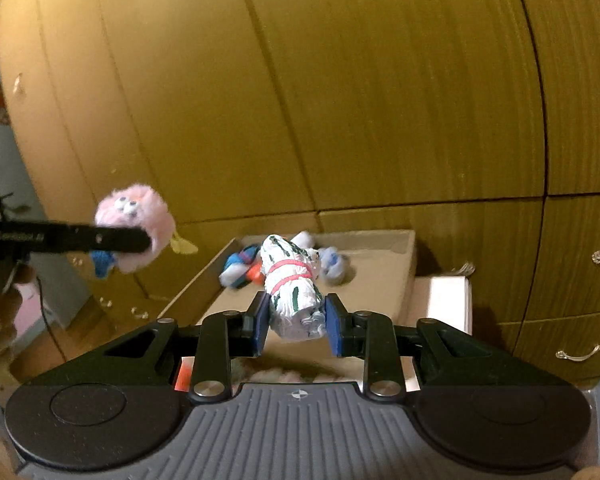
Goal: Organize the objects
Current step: 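Carry both items into the tray beside the other socks and open both tools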
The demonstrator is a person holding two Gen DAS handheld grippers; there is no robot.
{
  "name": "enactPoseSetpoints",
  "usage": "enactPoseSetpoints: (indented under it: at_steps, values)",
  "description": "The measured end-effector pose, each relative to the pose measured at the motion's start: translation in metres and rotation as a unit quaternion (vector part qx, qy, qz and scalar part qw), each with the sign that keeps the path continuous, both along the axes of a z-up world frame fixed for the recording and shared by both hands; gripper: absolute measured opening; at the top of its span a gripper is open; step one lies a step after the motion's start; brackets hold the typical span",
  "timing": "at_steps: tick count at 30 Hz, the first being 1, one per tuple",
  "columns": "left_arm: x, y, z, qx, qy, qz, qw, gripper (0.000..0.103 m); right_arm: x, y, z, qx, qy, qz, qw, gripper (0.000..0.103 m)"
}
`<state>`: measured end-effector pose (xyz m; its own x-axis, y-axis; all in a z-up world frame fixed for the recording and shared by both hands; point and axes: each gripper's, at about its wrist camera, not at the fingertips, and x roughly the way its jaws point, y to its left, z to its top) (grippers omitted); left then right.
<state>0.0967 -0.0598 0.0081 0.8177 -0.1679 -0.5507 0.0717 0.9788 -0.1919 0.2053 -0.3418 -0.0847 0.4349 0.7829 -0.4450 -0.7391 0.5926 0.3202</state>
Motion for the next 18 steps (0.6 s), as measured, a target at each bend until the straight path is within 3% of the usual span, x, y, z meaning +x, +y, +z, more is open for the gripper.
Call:
enactPoseSetpoints:
  at_steps: [3, 8, 18]
  values:
    - [0.035, -0.007, -0.004, 0.003, 0.014, -0.006, 0.9999, 0.033, 0.032, 0.006, 0.006, 0.007, 0.019, -0.007, 1.0, 0.035]
    - [0.099, -0.012, -0.029, -0.032, 0.061, -0.013, 0.9975, 0.033, 0.072, 0.024, 0.005, 0.005, 0.038, -0.017, 0.999, 0.036]
    - [0.201, -0.007, -0.105, -0.075, 0.135, 0.005, 0.988, 0.033, 0.137, 0.062, -0.038, -0.033, 0.08, -0.04, 0.995, 0.036]
